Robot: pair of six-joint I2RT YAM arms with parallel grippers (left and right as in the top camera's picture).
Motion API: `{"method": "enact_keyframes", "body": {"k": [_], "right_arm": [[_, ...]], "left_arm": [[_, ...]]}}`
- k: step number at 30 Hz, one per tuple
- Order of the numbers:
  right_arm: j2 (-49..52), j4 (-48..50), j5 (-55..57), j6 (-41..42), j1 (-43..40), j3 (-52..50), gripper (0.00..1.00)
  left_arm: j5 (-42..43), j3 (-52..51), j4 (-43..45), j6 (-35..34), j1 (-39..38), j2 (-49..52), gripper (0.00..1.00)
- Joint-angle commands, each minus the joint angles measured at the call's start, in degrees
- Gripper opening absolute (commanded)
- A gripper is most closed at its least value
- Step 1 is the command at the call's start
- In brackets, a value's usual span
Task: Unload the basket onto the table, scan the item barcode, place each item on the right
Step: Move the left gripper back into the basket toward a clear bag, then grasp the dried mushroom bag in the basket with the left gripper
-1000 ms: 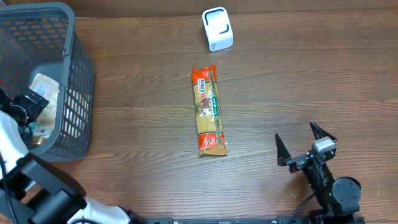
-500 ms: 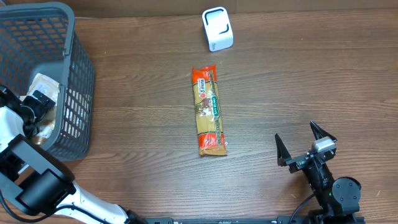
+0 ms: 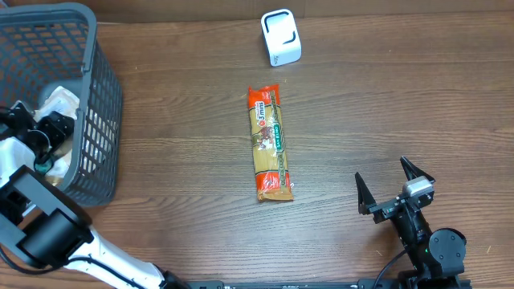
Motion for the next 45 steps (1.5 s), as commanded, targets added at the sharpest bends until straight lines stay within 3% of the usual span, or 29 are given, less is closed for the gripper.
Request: {"method": "enact_keyframes", "body": {"k": [1, 4, 6, 17, 25, 34, 37, 41, 42, 43, 44, 45], "right_arm": [[-0.4, 0.3, -0.1, 0.2, 0.4, -0.6, 1.00], [-0.4, 0.3, -0.1, 0.2, 0.4, -0.6, 1.00], [-0.4, 0.3, -0.1, 0.2, 0.4, -0.6, 1.00], [-0.4, 0.3, -0.1, 0.2, 0.4, -0.6, 1.00], [-0.4, 0.3, -0.1, 0.2, 0.4, -0.6, 1.00], [-0.4, 0.3, -0.1, 0.2, 0.4, -0.6, 1.00], [-0.4, 0.3, -0.1, 0.2, 0.4, -0.6, 1.00], [-0.4, 0.3, -0.1, 0.2, 0.4, -0.6, 1.00], [-0.4, 0.3, -0.1, 0.2, 0.4, -0.6, 1.00], [-0.4, 0.3, -0.1, 0.2, 0.4, -0.6, 1.00], [-0.4, 0.3, -0.1, 0.2, 0.4, -0.6, 1.00], [-0.4, 0.3, -0.1, 0.2, 0.4, -0.6, 1.00]], "left_arm": [[1.9, -0.2, -0.8, 1.6, -1.1, 5.0, 0.56], [2.5, -0.2, -0.7, 1.6, -1.2, 5.7, 0.19], [3.2, -0.2, -0.3, 1.6, -1.2, 5.5, 0.04], [7.8, 1.5, -0.3, -1.5, -1.2, -4.3, 0.04], [6.2, 1.5, 0.1, -6.9, -1.2, -20.3, 0.04], [6.3, 1.5, -4.0, -8.1, -4.5, -41.9, 0.04], [3.1, 1.5, -7.6, -7.5, -8.6, -47.6, 0.04], [-7.5, 1.5, -11.0, -7.7, -13.3, -50.7, 0.04], [-9.9, 1.5, -11.4, -8.2, -13.9, -50.5, 0.06], [-11.5, 1.5, -11.5, -8.6, -13.9, -50.1, 0.16], [-13.8, 1.5, -12.0, -9.2, -13.8, -48.5, 0.52], [-14.8, 1.5, -12.2, -9.2, -13.7, -47.4, 0.66]]}}
